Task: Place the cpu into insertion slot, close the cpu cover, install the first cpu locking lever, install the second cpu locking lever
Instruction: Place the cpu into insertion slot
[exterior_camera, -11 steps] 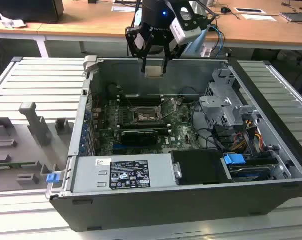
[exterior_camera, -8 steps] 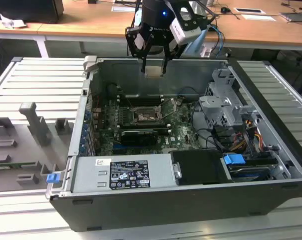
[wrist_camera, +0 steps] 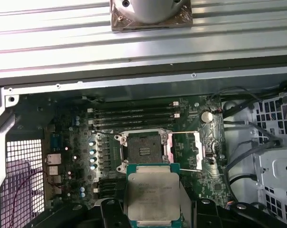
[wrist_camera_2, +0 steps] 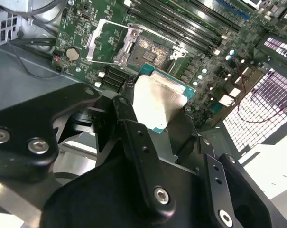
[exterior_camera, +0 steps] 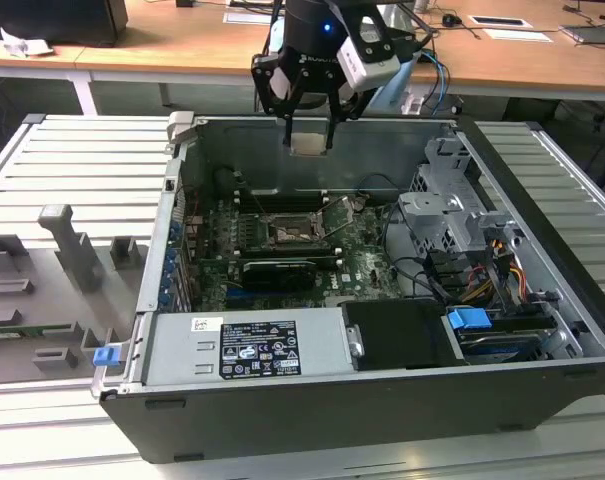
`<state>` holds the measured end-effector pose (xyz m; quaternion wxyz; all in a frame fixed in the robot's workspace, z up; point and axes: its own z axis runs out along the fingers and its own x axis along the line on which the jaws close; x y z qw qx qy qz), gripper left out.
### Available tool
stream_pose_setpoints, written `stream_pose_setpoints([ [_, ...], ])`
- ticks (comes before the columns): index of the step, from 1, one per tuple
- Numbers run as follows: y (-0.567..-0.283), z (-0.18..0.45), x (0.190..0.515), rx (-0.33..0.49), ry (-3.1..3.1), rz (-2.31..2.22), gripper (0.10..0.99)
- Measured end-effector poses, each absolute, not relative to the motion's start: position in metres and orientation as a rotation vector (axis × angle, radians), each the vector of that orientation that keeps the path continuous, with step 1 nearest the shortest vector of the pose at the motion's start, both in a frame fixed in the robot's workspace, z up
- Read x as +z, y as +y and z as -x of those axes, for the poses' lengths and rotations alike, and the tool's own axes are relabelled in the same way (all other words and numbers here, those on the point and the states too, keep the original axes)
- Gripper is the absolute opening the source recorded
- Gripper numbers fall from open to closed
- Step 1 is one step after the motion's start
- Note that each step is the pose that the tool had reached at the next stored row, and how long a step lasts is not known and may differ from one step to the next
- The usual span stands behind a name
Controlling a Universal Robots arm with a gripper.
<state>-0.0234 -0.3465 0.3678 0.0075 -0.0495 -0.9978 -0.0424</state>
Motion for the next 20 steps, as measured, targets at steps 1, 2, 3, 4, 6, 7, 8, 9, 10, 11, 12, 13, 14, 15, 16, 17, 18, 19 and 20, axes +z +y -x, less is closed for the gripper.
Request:
stream_pose_setpoints([
  [1,-0.3484,0.024,0.3656,-0.133,-3.12,0.158,0.529],
  [2,-0.3488,0.0244,0.3647,-0.133,-3.12,0.158,0.529],
  [3,-0.3488,0.0244,0.3641,-0.133,-3.12,0.158,0.529],
  [4,-0.3488,0.0245,0.3639,-0.132,-3.119,0.158,0.529],
  [6,-0.3488,0.0246,0.3633,-0.132,-3.119,0.161,0.529],
  [7,-0.3488,0.0246,0.363,-0.133,-3.119,0.176,0.529],
  [8,-0.3488,0.0246,0.3629,-0.133,-3.119,0.183,0.529],
  [9,-0.3488,0.0246,0.3629,-0.133,-3.118,0.188,0.529],
  [10,-0.3488,0.0246,0.3628,-0.133,-3.118,0.194,0.529],
  [11,-0.3488,0.0246,0.3628,-0.133,-3.118,0.198,0.529],
  [12,-0.3488,0.0246,0.3627,-0.133,-3.118,0.205,0.529],
  [13,-0.3488,0.0246,0.3627,-0.133,-3.117,0.212,0.529],
  [14,-0.3488,0.0246,0.3626,-0.133,-3.117,0.22,0.529],
  [15,-0.3488,0.0246,0.3626,-0.133,-3.117,0.222,0.529],
  [16,-0.3488,0.0246,0.3626,-0.133,-3.117,0.225,0.529],
  [17,-0.3488,0.0246,0.3625,-0.133,-3.117,0.228,0.529],
  [18,-0.3488,0.0246,0.3625,-0.133,-3.117,0.231,0.529],
  [19,-0.3488,0.0246,0.3624,-0.133,-3.117,0.234,0.529],
  [20,-0.3488,0.0246,0.3624,-0.133,-3.116,0.238,0.529],
])
